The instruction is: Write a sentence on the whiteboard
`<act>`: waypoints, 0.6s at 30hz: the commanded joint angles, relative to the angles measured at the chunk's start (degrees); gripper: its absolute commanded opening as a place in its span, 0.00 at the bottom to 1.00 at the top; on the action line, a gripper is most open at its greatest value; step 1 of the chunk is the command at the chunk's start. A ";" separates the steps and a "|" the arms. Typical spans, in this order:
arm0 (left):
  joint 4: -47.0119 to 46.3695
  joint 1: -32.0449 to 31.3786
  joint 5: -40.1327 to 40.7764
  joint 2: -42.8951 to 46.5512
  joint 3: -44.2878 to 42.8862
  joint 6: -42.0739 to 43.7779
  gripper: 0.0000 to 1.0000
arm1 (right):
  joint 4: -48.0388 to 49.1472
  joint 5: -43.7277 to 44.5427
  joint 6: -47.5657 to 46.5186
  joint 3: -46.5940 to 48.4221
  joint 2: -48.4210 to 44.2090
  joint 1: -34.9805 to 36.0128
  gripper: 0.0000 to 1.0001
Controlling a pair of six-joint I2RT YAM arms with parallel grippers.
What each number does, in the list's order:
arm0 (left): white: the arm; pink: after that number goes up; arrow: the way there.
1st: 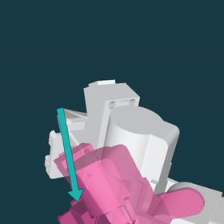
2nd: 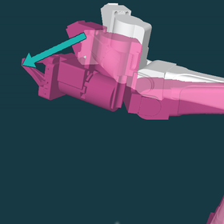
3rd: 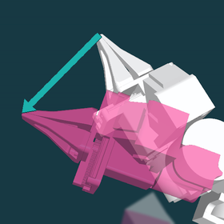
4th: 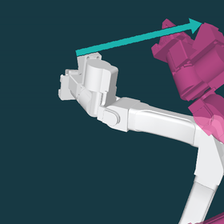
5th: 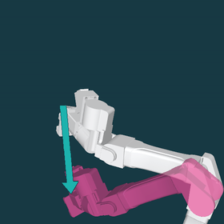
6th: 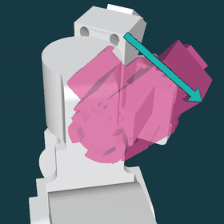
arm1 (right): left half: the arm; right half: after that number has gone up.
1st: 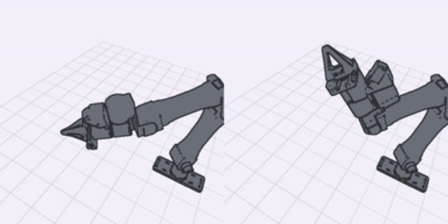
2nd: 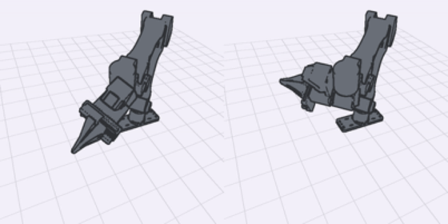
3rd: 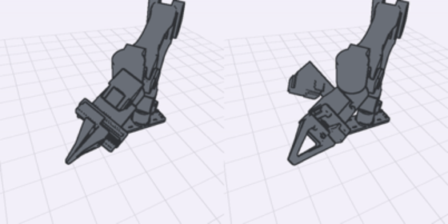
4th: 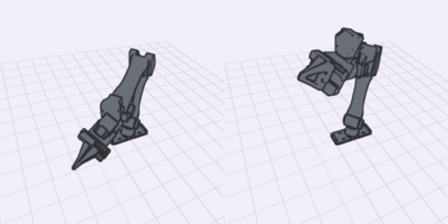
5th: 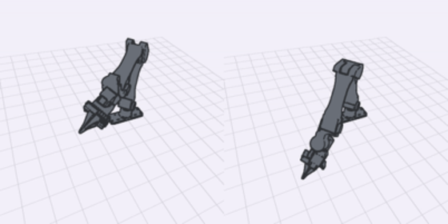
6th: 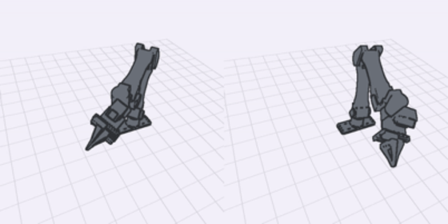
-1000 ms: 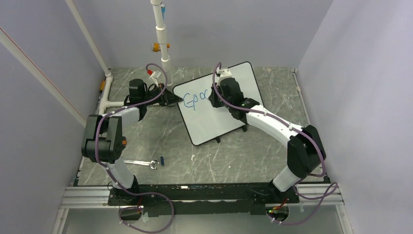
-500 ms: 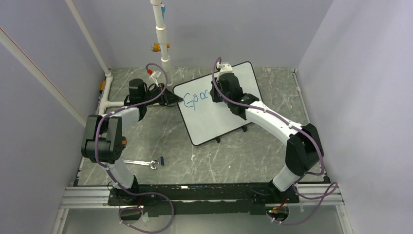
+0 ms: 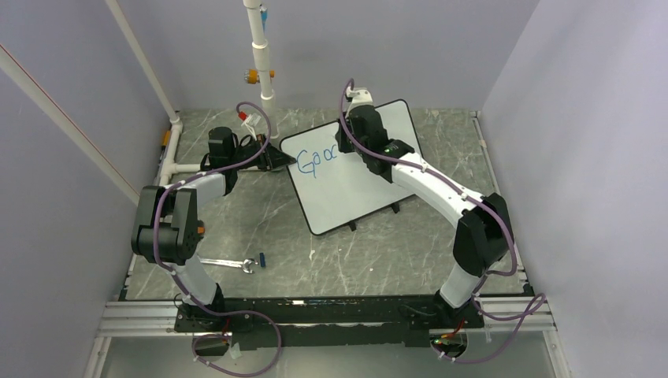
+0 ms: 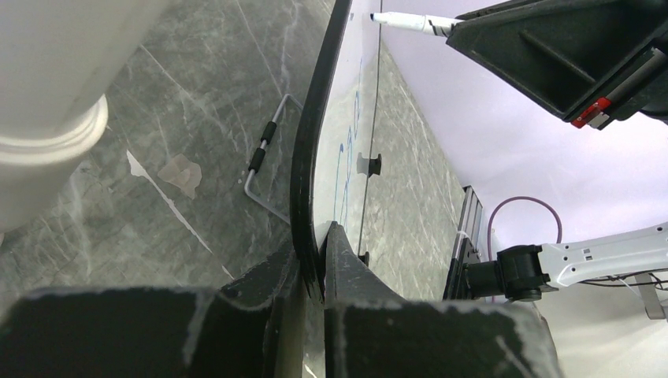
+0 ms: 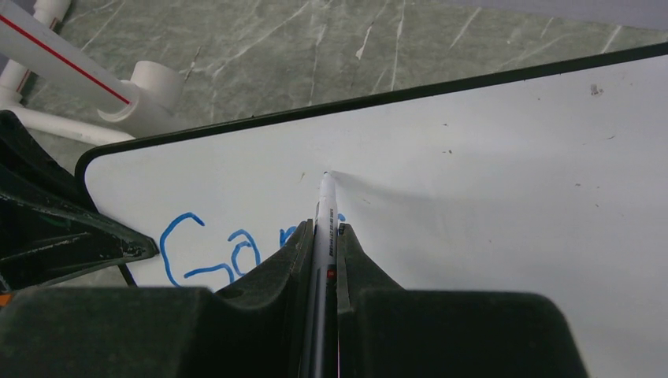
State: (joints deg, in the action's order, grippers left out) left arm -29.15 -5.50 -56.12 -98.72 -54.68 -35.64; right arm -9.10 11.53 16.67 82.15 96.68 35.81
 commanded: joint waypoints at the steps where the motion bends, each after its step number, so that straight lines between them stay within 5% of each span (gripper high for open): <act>1: -2.92 -0.47 1.19 2.47 -1.65 5.11 0.00 | -0.01 1.74 -0.64 3.33 0.59 -0.13 0.00; 18: -2.58 -0.56 1.20 2.50 -1.73 5.40 0.00 | 1.28 1.61 0.74 -3.97 -1.67 -0.15 0.00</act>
State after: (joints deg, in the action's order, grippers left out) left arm -28.77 -5.50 -55.83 -98.72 -54.68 -35.79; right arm -8.93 12.03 16.73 79.90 96.84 35.83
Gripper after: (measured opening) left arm 0.131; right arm 0.132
